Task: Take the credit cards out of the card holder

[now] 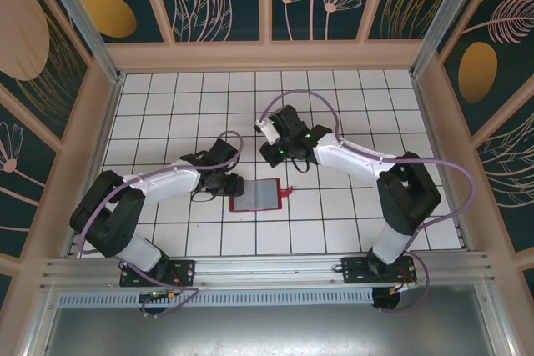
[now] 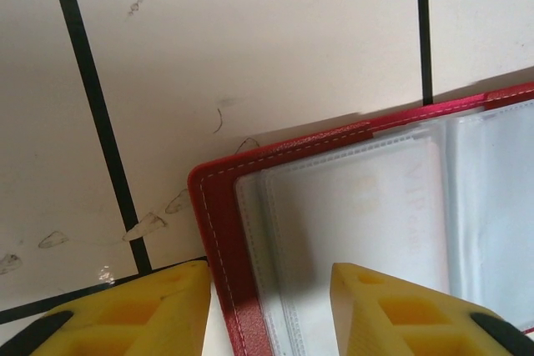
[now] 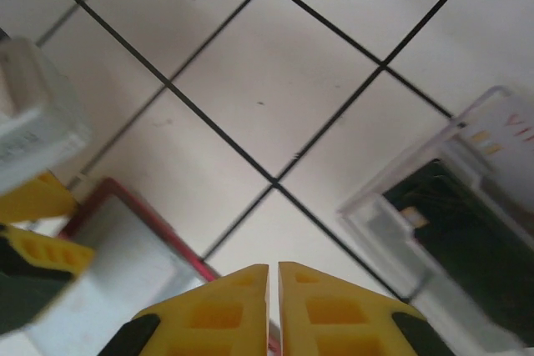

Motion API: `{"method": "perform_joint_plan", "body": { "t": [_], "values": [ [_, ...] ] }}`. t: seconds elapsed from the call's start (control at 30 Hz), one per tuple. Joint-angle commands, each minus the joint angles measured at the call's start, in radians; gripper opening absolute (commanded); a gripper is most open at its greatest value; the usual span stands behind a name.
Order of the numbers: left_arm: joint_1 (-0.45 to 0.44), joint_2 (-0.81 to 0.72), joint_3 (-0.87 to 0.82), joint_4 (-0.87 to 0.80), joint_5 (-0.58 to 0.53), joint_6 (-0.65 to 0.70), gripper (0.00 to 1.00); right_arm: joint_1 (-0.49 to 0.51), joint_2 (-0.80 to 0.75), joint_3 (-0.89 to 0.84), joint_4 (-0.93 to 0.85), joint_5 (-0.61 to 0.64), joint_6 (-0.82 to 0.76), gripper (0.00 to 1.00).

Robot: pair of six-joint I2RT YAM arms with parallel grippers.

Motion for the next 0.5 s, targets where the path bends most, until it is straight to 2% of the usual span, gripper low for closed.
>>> {"method": "perform_joint_plan", "body": {
  "t": [0.0,0.23,0.37,0.47],
  "values": [
    [0.003,-0.034,-0.002,0.024,-0.024,0.0,0.43,0.033,-0.037,-0.024,0.078,-0.037,0.276,0.09],
    [0.002,-0.099,-0.041,0.054,-0.1,-0.023,0.47,0.058,-0.044,-0.051,0.098,-0.13,0.585,0.06],
    [0.02,-0.133,-0.056,0.055,-0.125,-0.028,0.48,0.059,-0.029,-0.033,0.02,-0.149,0.641,0.07],
    [0.069,-0.16,-0.063,0.046,-0.116,-0.008,0.49,0.06,-0.031,-0.043,-0.006,-0.146,0.659,0.08]
  ]
}}
